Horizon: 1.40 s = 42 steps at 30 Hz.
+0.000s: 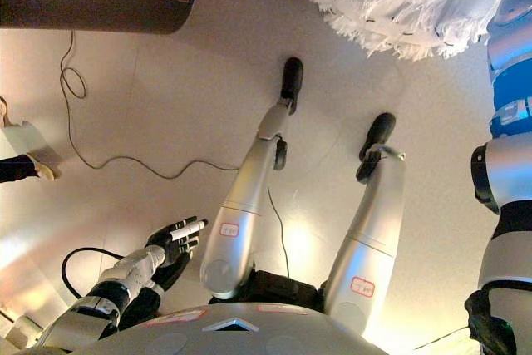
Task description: Pick up the pillow and put it on the sofa.
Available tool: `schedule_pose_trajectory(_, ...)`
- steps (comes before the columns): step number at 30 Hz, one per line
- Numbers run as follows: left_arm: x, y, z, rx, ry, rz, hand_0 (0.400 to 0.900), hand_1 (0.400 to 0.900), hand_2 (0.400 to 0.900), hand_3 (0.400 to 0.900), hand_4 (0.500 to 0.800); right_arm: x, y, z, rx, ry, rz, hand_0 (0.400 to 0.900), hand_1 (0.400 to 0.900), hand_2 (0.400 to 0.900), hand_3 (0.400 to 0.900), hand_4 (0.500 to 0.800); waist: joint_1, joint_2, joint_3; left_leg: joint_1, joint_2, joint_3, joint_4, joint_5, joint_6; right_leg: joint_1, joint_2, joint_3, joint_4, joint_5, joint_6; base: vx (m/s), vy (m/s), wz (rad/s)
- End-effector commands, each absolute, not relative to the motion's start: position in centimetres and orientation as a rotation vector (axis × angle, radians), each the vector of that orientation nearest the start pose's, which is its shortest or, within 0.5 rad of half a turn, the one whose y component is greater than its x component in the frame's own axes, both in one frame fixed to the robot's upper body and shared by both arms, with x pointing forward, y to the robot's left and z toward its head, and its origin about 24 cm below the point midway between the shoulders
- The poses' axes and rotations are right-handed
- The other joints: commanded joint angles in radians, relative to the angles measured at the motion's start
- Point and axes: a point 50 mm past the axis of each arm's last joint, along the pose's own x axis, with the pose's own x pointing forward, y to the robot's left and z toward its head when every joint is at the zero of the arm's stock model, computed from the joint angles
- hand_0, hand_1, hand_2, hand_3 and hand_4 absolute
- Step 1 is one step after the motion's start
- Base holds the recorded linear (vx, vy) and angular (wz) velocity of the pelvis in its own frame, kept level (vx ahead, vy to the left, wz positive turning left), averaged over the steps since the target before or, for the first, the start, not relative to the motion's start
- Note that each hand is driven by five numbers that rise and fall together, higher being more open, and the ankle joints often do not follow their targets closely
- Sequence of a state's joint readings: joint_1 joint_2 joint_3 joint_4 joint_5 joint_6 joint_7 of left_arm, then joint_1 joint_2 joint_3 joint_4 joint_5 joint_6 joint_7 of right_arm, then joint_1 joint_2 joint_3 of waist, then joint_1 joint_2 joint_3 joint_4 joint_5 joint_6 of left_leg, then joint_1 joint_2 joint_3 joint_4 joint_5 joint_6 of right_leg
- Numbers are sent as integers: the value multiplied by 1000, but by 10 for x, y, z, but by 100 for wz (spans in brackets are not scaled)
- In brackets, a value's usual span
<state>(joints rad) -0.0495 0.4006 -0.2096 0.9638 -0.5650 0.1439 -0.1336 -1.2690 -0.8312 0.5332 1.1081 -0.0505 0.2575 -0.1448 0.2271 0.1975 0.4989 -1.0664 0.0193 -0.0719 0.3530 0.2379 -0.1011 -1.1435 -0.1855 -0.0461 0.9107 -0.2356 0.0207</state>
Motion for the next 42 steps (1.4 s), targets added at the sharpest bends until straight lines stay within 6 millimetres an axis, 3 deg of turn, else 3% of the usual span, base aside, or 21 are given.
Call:
schedule_pose_trajectory(1, 92, 273, -142, -124, 1184, 207, 900, 900, 900, 900, 800, 359, -351, 328, -1043, -67, -695, 400, 400, 400, 400, 500, -19, 148, 21, 22, 8, 8, 44, -75, 42, 44, 31, 9, -54, 0, -9, 51, 4, 8)
schedule_pose_trajectory(5, 93, 273, -141, -132, 1171, 199, 900, 900, 900, 900, 800, 359, -347, 332, -1055, -96, -669, 400, 400, 400, 400, 500, -9, 148, 21, 55, 20, 6, 4, -42, 45, 80, 45, -21, -120, 49, -19, -81, 29, -15)
schedule_pose_trajectory(6, 89, 274, -142, -130, 1180, 198, 900, 900, 900, 900, 800, 360, -348, 328, -1062, -91, -649, 400, 400, 400, 400, 500, -20, 138, 21, 96, 9, 8, 10, -80, 40, 122, 36, -16, -119, 11, -13, -31, 8, -10)
schedule_pose_trajectory(7, 92, 275, -140, -134, 1165, 198, 900, 900, 900, 900, 800, 360, -345, 332, -1069, -105, -637, 400, 400, 400, 400, 500, -11, 140, 21, 94, 20, 6, -11, -45, 43, 123, 46, -33, -152, 54, -19, -26, -4, -8)
schedule_pose_trajectory(9, 90, 276, -140, -125, 1171, 193, 900, 900, 900, 900, 800, 360, -345, 327, -1086, -96, -609, 400, 400, 400, 400, 500, -21, 127, 21, 147, 9, 8, -12, -82, 38, 177, 39, -31, -163, 21, -12, -20, -22, -4)
schedule_pose_trajectory(10, 96, 278, -138, -121, 1156, 194, 900, 900, 900, 900, 800, 360, -344, 329, -1093, -108, -589, 400, 400, 400, 400, 500, -15, 122, 21, 169, 18, 11, -39, -51, 42, 207, 43, -58, -218, 69, -15, -25, -49, 3)
schedule_pose_trajectory(13, 101, 280, -136, -107, 1152, 185, 900, 900, 900, 900, 800, 360, -341, 330, -1102, -114, -543, 400, 400, 400, 400, 500, -22, 99, 21, 247, 17, 18, -69, -59, 41, 292, 37, -80, -278, 87, -6, -44, -46, 0)
schedule_pose_trajectory(24, 119, 296, -128, -10, 1188, 211, 900, 900, 900, 900, 800, 365, -328, 308, -1148, -30, -277, 400, 400, 400, 400, 500, -59, -28, 18, 566, 6, 32, -155, -102, 46, 647, 4, -141, -472, 150, 16, 45, -58, 6)
schedule_pose_trajectory(28, 116, 309, -124, 37, 1237, 218, 900, 900, 900, 900, 800, 365, -321, 291, -1177, 18, -147, 400, 400, 400, 400, 500, -65, -82, -32, 652, 16, 35, -188, -116, 48, 748, -3, -155, -540, 171, 29, 139, -77, 10)
schedule_pose_trajectory(37, 80, 318, -132, 91, 1389, 260, 900, 900, 900, 900, 800, 354, -289, 273, -1144, 30, 236, 400, 400, 400, 400, 500, -96, -181, -195, 894, 43, 42, -359, -121, 30, 1031, 17, -165, -797, 240, 62, 219, -23, 4)
schedule_pose_trajectory(41, 48, 323, -135, 106, 1470, 275, 900, 900, 900, 900, 800, 346, -276, 280, -1100, -19, 350, 400, 400, 400, 400, 500, -99, -214, -273, 967, 49, 45, -417, -117, 28, 1101, 29, -163, -869, 268, 72, 211, 12, 1)
schedule_pose_trajectory(42, 30, 321, -139, 117, 1493, 267, 900, 900, 900, 900, 800, 343, -276, 283, -1065, -39, 360, 400, 400, 400, 400, 500, -95, -224, -298, 982, 47, 42, -427, -120, 29, 1120, 32, -163, -888, 276, 75, 148, -6, 10)
